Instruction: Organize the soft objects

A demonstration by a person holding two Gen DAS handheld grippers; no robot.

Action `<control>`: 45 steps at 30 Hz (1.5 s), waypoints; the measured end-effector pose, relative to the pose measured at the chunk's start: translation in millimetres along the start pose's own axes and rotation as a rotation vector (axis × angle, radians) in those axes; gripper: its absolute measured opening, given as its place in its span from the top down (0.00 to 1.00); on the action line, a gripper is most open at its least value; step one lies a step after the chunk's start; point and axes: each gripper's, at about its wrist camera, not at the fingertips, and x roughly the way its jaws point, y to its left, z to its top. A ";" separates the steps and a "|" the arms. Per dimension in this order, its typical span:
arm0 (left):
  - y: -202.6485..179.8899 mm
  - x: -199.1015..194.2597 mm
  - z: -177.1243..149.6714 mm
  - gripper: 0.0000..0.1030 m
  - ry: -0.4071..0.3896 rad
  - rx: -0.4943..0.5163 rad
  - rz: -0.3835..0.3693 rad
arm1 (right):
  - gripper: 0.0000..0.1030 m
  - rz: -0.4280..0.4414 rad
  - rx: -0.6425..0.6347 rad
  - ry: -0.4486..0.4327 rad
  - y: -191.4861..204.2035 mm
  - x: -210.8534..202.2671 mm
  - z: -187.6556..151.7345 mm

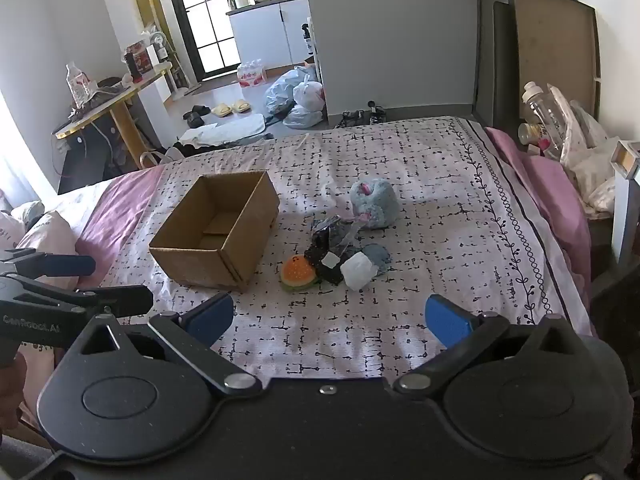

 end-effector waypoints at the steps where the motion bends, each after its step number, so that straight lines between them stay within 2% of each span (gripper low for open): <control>1: 0.3 0.0 0.2 0.00 0.000 -0.001 0.000 | 0.00 0.001 -0.001 -0.002 0.2 -0.2 0.1; 8: 5.2 -1.0 8.3 0.00 0.005 -0.035 0.004 | 0.00 0.008 0.007 0.000 0.3 -0.9 0.9; 22: 6.3 -1.0 4.9 0.00 -0.004 -0.038 0.007 | 0.00 0.028 0.011 -0.025 2.9 -3.4 4.2; 30: 7.0 -1.3 4.3 0.00 -0.006 -0.046 0.011 | 0.00 -0.007 -0.004 -0.055 4.3 -6.1 4.0; 45: 8.8 -0.5 1.4 0.00 -0.003 -0.041 0.004 | 0.00 -0.006 -0.012 -0.058 3.6 -5.9 1.7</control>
